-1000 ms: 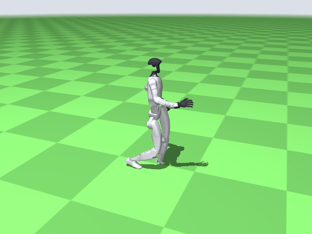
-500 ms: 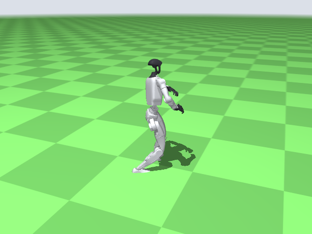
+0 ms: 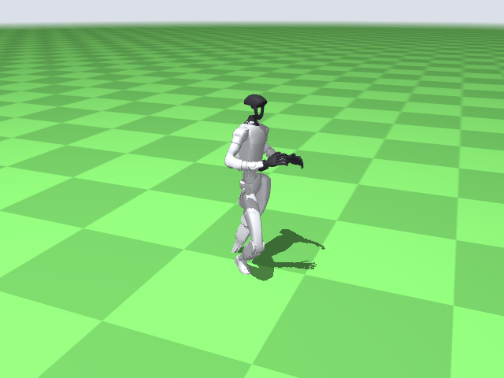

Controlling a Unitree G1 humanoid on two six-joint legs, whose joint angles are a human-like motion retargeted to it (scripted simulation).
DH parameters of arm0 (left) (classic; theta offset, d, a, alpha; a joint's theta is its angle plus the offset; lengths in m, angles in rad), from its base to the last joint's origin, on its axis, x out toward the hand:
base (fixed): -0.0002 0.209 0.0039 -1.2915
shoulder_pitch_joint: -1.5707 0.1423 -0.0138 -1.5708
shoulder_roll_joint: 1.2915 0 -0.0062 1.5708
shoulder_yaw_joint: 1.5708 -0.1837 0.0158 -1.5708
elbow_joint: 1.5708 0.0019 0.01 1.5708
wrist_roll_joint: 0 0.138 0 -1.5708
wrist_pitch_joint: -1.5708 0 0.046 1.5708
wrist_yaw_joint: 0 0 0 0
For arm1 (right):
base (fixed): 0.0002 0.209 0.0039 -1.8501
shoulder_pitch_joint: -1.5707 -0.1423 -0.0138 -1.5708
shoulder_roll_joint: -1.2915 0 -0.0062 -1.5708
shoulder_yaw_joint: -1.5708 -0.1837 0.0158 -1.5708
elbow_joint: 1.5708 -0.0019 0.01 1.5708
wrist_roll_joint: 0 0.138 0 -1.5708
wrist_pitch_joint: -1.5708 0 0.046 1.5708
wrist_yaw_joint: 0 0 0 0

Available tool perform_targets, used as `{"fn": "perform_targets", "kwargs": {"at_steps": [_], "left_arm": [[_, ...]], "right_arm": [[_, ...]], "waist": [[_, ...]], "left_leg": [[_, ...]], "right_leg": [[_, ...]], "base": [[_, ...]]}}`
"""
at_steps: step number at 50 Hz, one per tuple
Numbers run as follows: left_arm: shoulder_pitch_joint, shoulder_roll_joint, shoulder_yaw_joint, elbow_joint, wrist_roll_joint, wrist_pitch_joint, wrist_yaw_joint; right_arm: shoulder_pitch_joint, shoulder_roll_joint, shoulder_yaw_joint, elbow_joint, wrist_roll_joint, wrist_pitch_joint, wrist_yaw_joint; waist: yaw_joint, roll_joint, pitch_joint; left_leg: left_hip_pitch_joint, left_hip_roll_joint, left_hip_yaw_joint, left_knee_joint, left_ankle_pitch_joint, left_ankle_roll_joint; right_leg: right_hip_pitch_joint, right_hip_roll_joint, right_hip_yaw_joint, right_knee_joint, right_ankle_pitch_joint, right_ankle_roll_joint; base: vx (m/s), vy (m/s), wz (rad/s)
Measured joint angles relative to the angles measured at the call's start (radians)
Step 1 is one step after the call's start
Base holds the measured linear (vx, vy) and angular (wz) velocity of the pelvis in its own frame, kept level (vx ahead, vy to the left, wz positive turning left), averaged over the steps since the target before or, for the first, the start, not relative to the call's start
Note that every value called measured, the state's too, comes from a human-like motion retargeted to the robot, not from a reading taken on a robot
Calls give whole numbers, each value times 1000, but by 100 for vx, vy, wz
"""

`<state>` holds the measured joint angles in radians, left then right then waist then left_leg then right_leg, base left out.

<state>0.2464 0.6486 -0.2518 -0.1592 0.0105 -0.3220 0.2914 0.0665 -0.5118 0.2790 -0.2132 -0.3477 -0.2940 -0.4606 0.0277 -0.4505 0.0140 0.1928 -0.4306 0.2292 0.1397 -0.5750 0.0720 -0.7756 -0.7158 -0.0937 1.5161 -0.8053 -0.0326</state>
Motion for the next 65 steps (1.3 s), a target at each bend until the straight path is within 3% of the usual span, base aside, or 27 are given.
{"fn": "perform_targets", "kwargs": {"at_steps": [5, 8, 10, 13, 15, 17, 20, 22, 25, 30, 32, 35, 40, 46, 50, 55, 57, 60, 63, 65], "left_arm": [[-88, -96, 3, -51, 11, -54, 87], [-147, -83, -18, -192, -9, -81, 133], [-187, -64, -31, -293, -22, -93, 175], [-237, -49, -33, -421, -51, -92, 244], [-251, -51, -26, -479, -73, -88, 287], [-243, -53, -13, -508, -84, -85, 317], [-215, -48, 11, -528, -76, -82, 352], [-186, -35, 31, -534, -49, -87, 374], [-139, -13, 61, -529, -1, -101, 402], [-91, -41, 119, -477, 52, -128, 447], [-87, -77, 146, -445, 53, -128, 471], [-79, -143, 183, -392, 43, -116, 490], [-93, -233, 178, -265, 3, -89, 473], [-78, -282, 129, -168, -113, -81, 397], [-83, -290, 86, -129, -200, -85, 338], [-101, -296, 53, -82, -299, -93, 281], [-110, -301, 53, -62, -332, -99, 265], [-128, -308, 66, -31, -386, -108, 241], [-150, -318, 95, 1, -441, -118, 202], [-161, -328, 119, 22, -472, -125, 167]], "right_arm": [[-39, 9, -16, -65, -81, -24, -131], [-85, -19, -5, -144, -100, -45, -211], [-126, -39, 6, -206, -108, -52, -272], [-207, -81, 15, -302, -116, -47, -370], [-260, -111, 12, -356, -128, -39, -431], [-298, -138, 0, -392, -144, -35, -473], [-324, -171, -19, -418, -166, -29, -515], [-314, -195, -36, -418, -189, -30, -534], [-267, -229, -61, -401, -219, -42, -552], [-142, -255, -111, -318, -232, -50, -541], [-98, -245, -132, -267, -217, -47, -519], [-40, -204, -157, -182, -187, -34, -484], [-3, -111, -215, -10, -113, -12, -407], [16, -57, -249, 166, -50, 22, -336], [26, -58, -257, 266, -29, 44, -311], [35, -70, -240, 365, -38, 67, -298], [35, -73, -226, 394, -42, 73, -286], [23, -76, -202, 422, -48, 73, -258], [-2, -76, -179, 433, -57, 60, -224], [-17, -70, -162, 433, -63, 46, -200]], "waist": [[-115, 127, -69], [-186, 207, -98], [-229, 281, -107], [-281, 452, -122], [-298, 561, -118], [-305, 639, -104], [-298, 720, -85], [-289, 740, -84], [-276, 720, -94], [-253, 560, -117], [-243, 492, -112], [-210, 434, -79], [-168, 331, -96], [-139, 292, -162], [-161, 250, -230], [-193, 199, -289], [-192, 200, -297], [-179, 230, -294], [-151, 288, -272], [-121, 348, -259]], "left_leg": [[-36, 85, 205, 115, -14, -41], [-116, 209, 289, 387, -26, -87], [-193, 347, 330, 652, -34, -122], [-282, 681, 430, 1075, 14, -115], [-341, 856, 432, 1284, 60, -113], [-386, 958, 409, 1413, 103, -121], [-426, 1016, 367, 1489, 134, -141], [-416, 993, 357, 1444, 132, -147], [-372, 873, 350, 1260, 98, -146], [-310, 505, 278, 793, 27, -96], [-294, 385, 219, 649, -16, -51], [-322, 323, 133, 617, -143, 11], [-421, 190, 37, 509, -183, 131], [-645, 183, -37, 623, -158, 169], [-773, 134, -72, 617, -75, 157], [-895, 68, -61, 620, -7, 130], [-945, 76, -41, 665, -11, 116], [-1022, 137, -10, 766, -36, 87], [-1091, 258, 24, 880, -69, 54], [-1143, 375, 40, 954, -72, 24]], "right_leg": [[70, 133, -83, -167, -43, 20], [121, 262, -92, -244, -29, 41], [150, 376, -105, -290, -15, 38], [151, 587, -165, -393, 32, 1], [141, 727, -191, -468, 69, -26], [134, 836, -196, -534, 105, -40], [139, 950, -201, -629, 188, -32], [146, 979, -201, -680, 265, -5], [125, 961, -165, -680, 412, 78], [-65, 798, -12, -409, 667, 209], [-147, 758, 67, -265, 694, 218], [-234, 756, 132, -62, 703, 201], [-368, 691, 241, 220, 653, 149], [-273, 625, 263, 419, 615, 92], [-76, 576, 261, 373, 626, 128], [209, 542, 241, 112, 557, 201], [296, 544, 224, -20, 455, 198], [380, 567, 174, -210, 241, 145], [411, 612, 93, -356, 42, 67], [401, 670, 33, -439, -17, 19]], "base": [[17, -15, -215], [22, -23, -239], [21, -23, -247], [19, -23, -227], [17, -21, -219], [11, -17, -183], [0, -12, -115], [-13, -8, -18], [-25, -5, 79], [-38, -1, 178], [-46, 1, 193], [-52, 3, 167], [-52, 8, 160], [-46, 7, 128], [-38, 1, 158], [-38, -2, 130], [-41, 0, 59], [-43, -1, 5], [-45, -2, -47], [-50, -2, -74]]}}
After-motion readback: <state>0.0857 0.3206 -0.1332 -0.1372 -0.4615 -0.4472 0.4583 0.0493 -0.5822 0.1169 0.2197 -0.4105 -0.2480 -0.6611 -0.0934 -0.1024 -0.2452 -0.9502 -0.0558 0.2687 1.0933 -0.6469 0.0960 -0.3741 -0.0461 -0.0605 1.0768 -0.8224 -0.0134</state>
